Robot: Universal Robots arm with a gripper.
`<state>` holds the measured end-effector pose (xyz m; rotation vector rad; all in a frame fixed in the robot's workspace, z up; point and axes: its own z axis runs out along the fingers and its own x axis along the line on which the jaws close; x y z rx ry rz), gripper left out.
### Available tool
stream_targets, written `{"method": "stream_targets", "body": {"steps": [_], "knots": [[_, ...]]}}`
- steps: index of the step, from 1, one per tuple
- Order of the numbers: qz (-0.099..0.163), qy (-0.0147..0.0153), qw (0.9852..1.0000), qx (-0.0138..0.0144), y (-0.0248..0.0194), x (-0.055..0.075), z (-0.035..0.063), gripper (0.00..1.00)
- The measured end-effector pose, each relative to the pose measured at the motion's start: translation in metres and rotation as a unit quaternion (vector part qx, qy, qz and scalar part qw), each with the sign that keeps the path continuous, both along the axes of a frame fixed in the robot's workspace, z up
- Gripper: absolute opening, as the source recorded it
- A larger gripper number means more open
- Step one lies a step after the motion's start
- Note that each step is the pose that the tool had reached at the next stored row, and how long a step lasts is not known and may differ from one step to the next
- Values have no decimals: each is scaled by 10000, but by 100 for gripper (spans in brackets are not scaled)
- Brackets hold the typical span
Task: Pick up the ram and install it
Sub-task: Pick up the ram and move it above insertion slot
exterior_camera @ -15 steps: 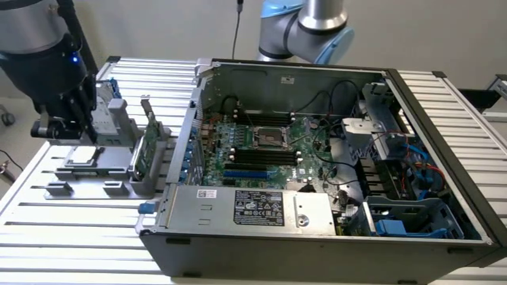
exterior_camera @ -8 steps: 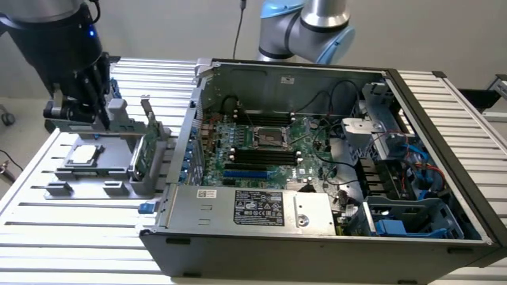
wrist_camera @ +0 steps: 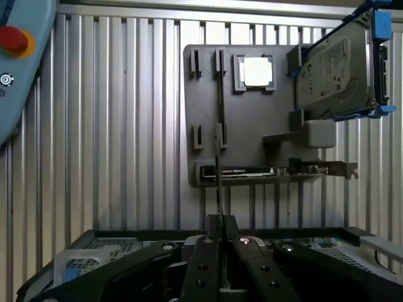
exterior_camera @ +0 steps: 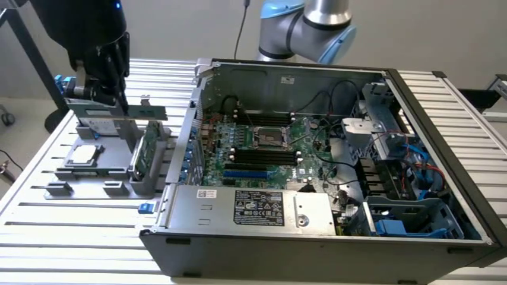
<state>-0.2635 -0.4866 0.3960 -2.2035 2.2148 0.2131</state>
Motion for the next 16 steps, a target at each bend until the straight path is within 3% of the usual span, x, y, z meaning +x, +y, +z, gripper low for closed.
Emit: {"method": "stream_targets", "body": {"steps": [9, 11, 16], "knots": [[0, 0, 9999, 151, 0, 409, 2, 14], [0, 0, 9999, 170, 0, 500, 2, 14], [0, 0, 9998, 184, 0, 727, 1, 14]]}}
